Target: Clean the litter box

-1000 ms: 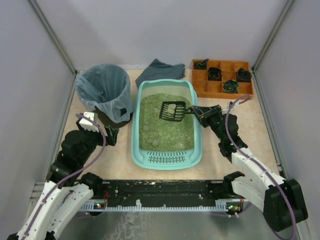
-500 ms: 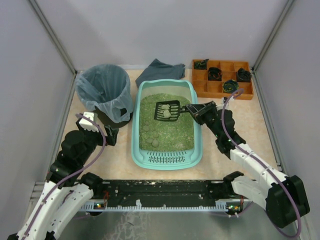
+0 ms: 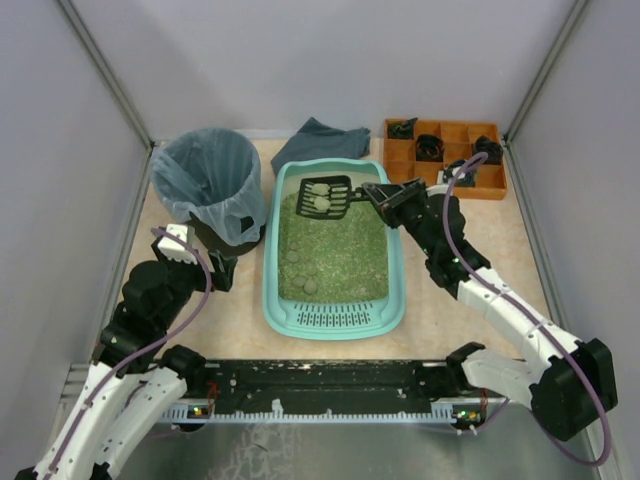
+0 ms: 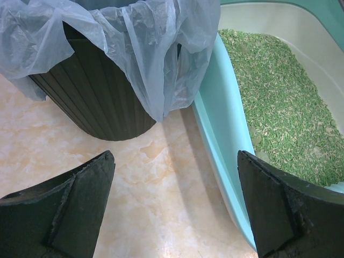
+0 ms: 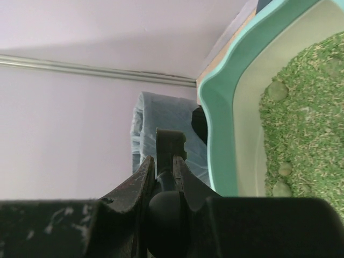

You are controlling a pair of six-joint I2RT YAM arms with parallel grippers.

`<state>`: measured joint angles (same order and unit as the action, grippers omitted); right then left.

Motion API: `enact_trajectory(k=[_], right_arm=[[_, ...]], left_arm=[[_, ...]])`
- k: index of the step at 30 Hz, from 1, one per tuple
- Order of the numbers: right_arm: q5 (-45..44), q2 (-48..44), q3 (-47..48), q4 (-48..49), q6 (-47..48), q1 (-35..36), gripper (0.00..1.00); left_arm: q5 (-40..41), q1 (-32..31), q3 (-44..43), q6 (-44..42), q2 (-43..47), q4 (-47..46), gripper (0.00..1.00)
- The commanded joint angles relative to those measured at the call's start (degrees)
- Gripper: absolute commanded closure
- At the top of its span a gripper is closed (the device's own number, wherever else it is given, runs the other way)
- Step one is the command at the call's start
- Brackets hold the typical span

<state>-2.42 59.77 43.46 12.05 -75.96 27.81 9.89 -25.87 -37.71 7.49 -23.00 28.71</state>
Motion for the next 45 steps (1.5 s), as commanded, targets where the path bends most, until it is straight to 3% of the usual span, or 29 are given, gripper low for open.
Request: enact_trajectory(k=[1, 17, 26, 36, 45], right_arm=[[-3.0, 2.5, 7.5, 0.9, -0.9, 2.9, 1.00], [-6.3, 23.2, 34.9, -3.6, 3.1, 10.7, 1.00], [-8.1, 40.2, 52.8, -4.0, 9.5, 14.9, 1.00], [-9.9, 53.8, 73.0, -10.4, 26.8, 18.5, 1.00], [-10.5, 64.2, 90.6, -16.2, 58.6, 23.6, 1.00]], left_arm=[[0.5, 0.5, -0.1, 0.1, 0.6, -1.0, 0.00], [0.0, 0.6, 0.0, 0.0, 1.0, -1.1, 0.00], [0.2, 0.6, 0.0, 0.0, 1.5, -1.0, 0.00], [0.5, 0.6, 0.1, 0.2, 1.8, -0.9, 0.00], [0.2, 0.6, 0.0, 0.0, 1.7, -1.0, 0.00]])
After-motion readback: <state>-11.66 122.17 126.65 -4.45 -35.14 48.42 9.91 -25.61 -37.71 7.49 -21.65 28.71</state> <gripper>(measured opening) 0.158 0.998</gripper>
